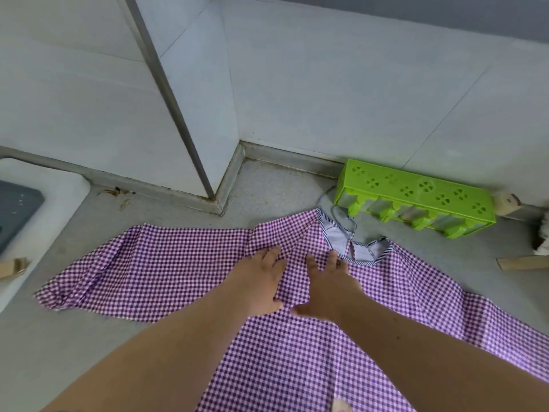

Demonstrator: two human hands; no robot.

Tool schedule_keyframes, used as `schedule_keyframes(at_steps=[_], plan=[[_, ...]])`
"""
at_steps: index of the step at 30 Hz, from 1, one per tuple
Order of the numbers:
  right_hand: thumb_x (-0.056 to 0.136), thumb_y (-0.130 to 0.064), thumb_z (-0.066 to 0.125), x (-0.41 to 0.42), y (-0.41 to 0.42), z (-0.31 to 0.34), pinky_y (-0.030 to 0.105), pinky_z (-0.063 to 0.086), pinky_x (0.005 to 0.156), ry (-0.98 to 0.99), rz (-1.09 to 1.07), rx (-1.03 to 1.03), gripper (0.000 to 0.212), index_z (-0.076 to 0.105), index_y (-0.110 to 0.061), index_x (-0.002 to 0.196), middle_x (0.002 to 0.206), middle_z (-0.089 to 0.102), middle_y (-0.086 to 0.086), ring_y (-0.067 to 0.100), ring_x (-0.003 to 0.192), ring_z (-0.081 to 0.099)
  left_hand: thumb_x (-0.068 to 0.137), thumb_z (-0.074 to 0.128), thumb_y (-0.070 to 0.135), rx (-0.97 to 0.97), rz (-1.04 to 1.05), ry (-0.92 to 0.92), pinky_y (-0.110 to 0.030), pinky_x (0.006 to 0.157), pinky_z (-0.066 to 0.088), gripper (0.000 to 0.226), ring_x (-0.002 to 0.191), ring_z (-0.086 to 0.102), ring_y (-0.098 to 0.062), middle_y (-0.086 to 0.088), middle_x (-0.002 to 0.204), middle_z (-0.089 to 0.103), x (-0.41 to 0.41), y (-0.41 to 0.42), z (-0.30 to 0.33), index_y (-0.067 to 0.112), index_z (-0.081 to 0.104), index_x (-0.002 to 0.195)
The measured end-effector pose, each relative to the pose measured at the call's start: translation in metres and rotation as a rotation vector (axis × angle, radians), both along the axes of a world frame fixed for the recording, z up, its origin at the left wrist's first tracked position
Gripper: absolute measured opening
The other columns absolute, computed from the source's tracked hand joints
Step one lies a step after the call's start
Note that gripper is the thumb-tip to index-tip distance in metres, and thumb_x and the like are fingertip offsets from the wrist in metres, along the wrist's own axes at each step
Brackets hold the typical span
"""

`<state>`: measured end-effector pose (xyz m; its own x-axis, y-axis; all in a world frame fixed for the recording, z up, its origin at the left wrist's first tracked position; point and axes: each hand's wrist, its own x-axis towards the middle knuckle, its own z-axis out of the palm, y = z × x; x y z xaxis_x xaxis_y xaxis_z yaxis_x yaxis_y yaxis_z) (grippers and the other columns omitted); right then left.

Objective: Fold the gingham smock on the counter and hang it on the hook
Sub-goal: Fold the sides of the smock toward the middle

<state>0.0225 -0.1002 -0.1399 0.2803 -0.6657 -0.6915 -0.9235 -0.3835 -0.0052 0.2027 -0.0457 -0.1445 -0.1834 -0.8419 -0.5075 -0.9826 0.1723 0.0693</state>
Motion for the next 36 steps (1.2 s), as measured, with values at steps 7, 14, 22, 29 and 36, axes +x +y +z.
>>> schedule_keyframes(at_steps=[7,14,22,29,36], plan=[[0.065,-0.076,0.079,0.023,0.0,0.009,0.063,0.034,0.116,0.113,0.023,-0.056,0.149,-0.024,-0.023,0.159,0.165,-0.021,0.03,0.052,0.155,0.002,0.099,0.055,0.06,0.033,0.348,-0.005,-0.054,0.126,0.029,0.079,0.161,0.014,-0.029,-0.003,0.177,0.005,0.081,0.058,0.011,0.03,0.023,0.165],[0.067,-0.082,0.073,0.059,0.025,0.011,0.066,0.032,0.115,0.023,-0.049,-0.009,0.142,-0.024,-0.035,0.159,0.165,-0.02,0.032,0.057,0.153,0.001,0.1,0.054,0.061,0.118,0.478,0.011,-0.055,0.128,0.027,0.08,0.163,0.008,-0.03,0.0,0.178,-0.002,0.125,0.089,0.01,0.04,0.014,0.167],[0.066,-0.077,0.078,0.067,0.023,0.013,0.066,0.031,0.116,0.05,-0.047,-0.037,0.145,-0.026,-0.034,0.158,0.163,-0.021,0.034,0.058,0.152,0.0,0.099,0.057,0.057,-0.009,0.99,0.031,-0.054,0.125,0.031,0.074,0.16,0.012,-0.036,-0.007,0.174,0.009,0.18,0.112,0.014,0.03,0.03,0.163],[0.062,-0.08,0.077,0.07,0.024,0.008,0.068,0.029,0.117,0.067,-0.041,-0.05,0.148,-0.03,-0.039,0.155,0.163,-0.022,0.032,0.057,0.152,0.0,0.097,0.062,0.055,-0.09,1.052,-0.124,-0.054,0.129,0.018,0.076,0.162,0.003,-0.04,-0.012,0.175,-0.006,0.246,0.145,0.002,0.04,0.026,0.162],[0.06,-0.084,0.075,0.069,0.022,0.003,0.068,0.027,0.118,0.079,-0.033,-0.058,0.149,-0.033,-0.04,0.153,0.164,-0.022,0.031,0.056,0.153,-0.001,0.092,0.059,0.049,-0.034,1.209,-0.094,-0.056,0.118,0.042,0.085,0.145,0.044,-0.041,-0.019,0.159,0.04,0.278,0.148,-0.013,0.023,0.017,0.161]])
